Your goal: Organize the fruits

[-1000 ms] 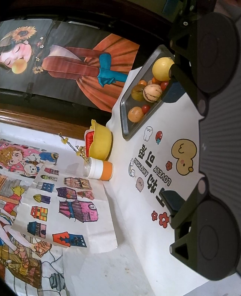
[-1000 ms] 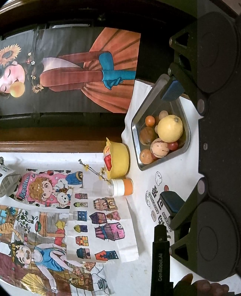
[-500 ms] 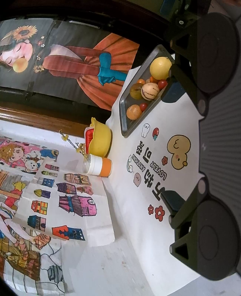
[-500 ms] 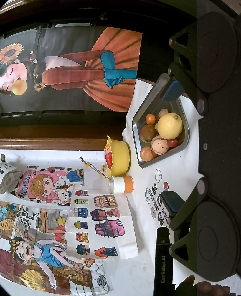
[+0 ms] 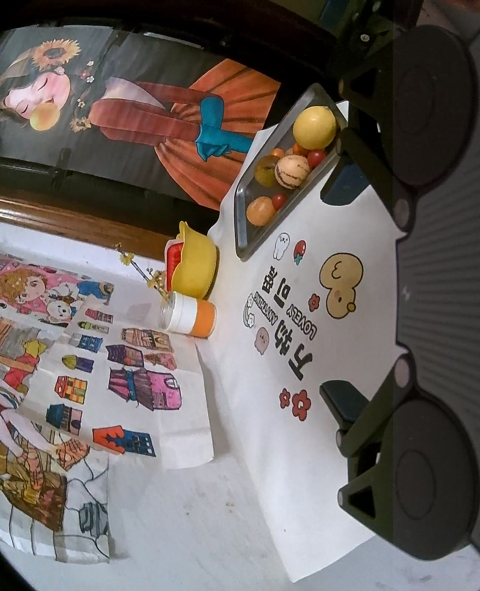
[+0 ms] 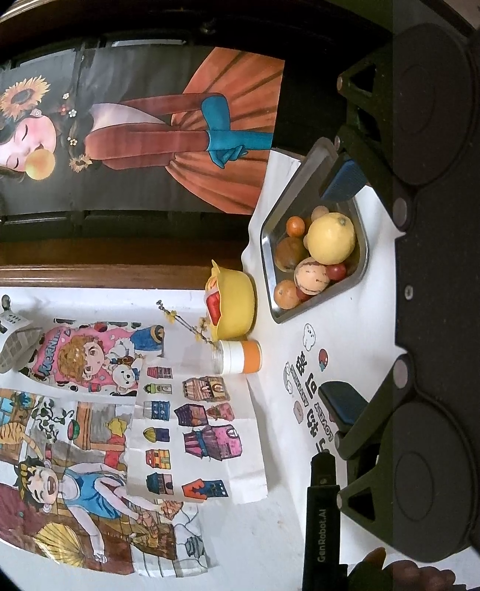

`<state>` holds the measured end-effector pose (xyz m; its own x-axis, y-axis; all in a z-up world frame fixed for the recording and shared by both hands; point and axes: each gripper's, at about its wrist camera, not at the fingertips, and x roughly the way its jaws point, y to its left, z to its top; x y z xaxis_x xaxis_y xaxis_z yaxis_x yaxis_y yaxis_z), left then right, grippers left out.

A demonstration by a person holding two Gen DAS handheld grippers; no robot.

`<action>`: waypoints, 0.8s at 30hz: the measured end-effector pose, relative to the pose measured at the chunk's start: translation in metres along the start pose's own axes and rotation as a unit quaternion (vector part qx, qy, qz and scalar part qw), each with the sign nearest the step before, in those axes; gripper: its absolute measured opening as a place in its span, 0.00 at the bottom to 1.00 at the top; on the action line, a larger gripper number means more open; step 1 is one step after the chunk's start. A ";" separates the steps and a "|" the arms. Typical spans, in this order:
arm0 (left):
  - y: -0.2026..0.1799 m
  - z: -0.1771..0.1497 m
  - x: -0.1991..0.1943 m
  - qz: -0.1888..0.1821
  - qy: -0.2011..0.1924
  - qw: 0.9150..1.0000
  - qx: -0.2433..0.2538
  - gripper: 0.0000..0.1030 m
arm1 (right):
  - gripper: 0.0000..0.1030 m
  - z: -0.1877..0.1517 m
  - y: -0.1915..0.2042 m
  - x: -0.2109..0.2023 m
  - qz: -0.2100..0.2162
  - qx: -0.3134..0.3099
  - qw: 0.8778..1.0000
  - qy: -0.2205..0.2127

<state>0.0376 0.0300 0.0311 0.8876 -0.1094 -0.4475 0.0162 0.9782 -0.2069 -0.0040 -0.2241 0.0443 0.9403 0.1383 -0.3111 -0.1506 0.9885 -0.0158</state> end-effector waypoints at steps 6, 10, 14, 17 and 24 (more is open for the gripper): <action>0.003 -0.003 -0.006 0.005 -0.004 1.000 0.006 1.00 | 0.99 -0.005 0.003 -0.004 0.001 0.002 1.000 0.002; 0.004 -0.007 -0.009 0.007 -0.007 1.000 0.013 1.00 | 0.99 -0.009 0.004 -0.005 0.000 0.006 1.000 0.001; 0.007 -0.010 -0.013 0.007 -0.009 1.000 0.017 1.00 | 0.99 -0.014 0.006 -0.007 0.002 0.006 1.000 0.005; 0.009 -0.012 -0.015 0.008 -0.008 1.000 0.017 1.00 | 0.99 -0.016 0.006 -0.007 0.001 0.007 1.000 0.008; 0.012 -0.016 -0.018 0.010 -0.007 1.000 0.020 1.00 | 0.99 -0.016 0.006 -0.008 0.001 0.008 1.000 0.008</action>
<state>0.0144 0.0408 0.0233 0.8945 -0.0867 -0.4387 0.0156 0.9865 -0.1632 -0.0170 -0.2204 0.0309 0.9352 0.1397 -0.3255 -0.1479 0.9890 -0.0003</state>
